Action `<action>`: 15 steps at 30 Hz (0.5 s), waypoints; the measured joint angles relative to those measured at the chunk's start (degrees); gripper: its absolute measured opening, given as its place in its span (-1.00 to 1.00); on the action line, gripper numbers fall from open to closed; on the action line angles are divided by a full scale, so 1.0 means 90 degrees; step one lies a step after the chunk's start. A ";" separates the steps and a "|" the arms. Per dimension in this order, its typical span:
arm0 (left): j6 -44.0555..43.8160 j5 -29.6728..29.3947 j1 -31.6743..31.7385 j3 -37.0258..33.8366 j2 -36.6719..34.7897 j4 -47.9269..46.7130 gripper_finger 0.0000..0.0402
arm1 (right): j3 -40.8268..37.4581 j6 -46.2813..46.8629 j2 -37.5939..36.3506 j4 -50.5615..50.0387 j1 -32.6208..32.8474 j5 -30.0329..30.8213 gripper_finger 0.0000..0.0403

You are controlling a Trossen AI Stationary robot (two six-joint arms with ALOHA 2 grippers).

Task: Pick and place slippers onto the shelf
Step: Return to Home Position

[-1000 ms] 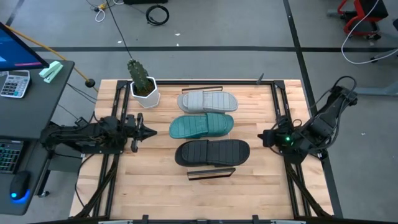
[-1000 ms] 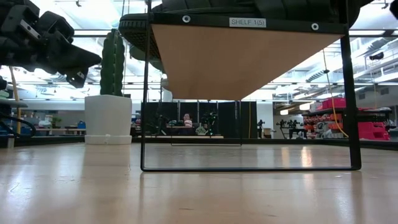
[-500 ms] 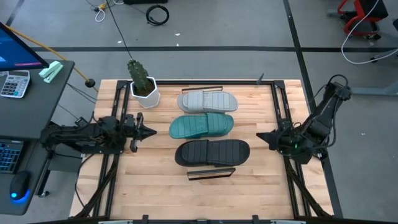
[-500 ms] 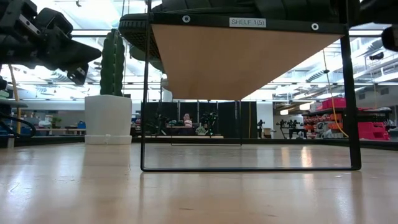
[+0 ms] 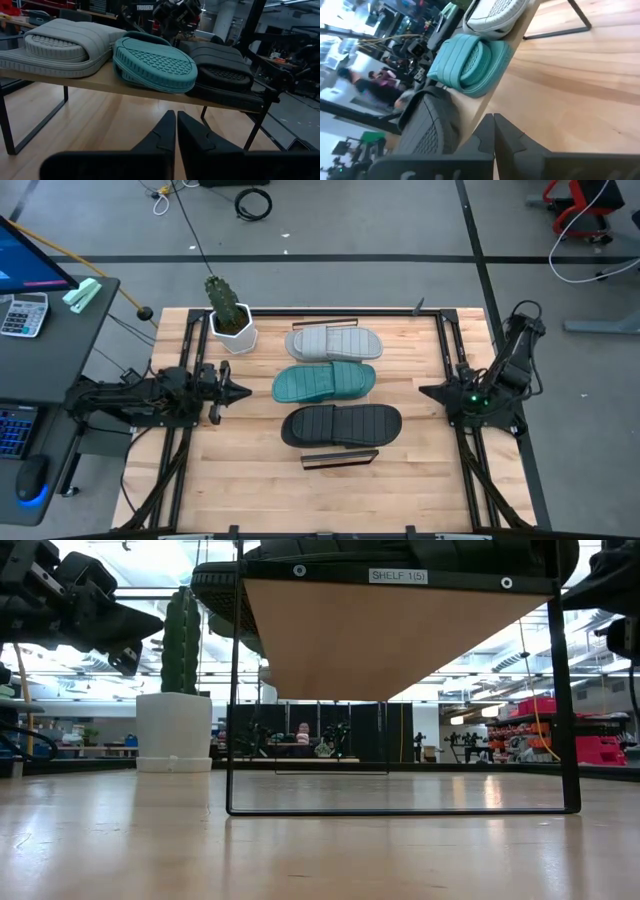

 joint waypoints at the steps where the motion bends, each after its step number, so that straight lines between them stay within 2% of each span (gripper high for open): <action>1: 0.0000 0.0000 -0.0002 0.0000 0.0000 0.0002 -0.90 | -0.0045 -0.0086 -0.0099 0.0039 0.0037 -0.0002 -1.00; 10: -0.0001 -0.0001 0.0000 0.0000 0.0000 0.0017 -0.86 | -0.0286 -0.0697 -0.0570 0.0549 0.0247 -0.0040 -1.00; 15: -0.0001 -0.0002 0.0000 0.0000 0.0000 0.0017 -0.83 | -0.0286 -0.0921 -0.0567 0.0506 0.0247 -0.0417 -1.00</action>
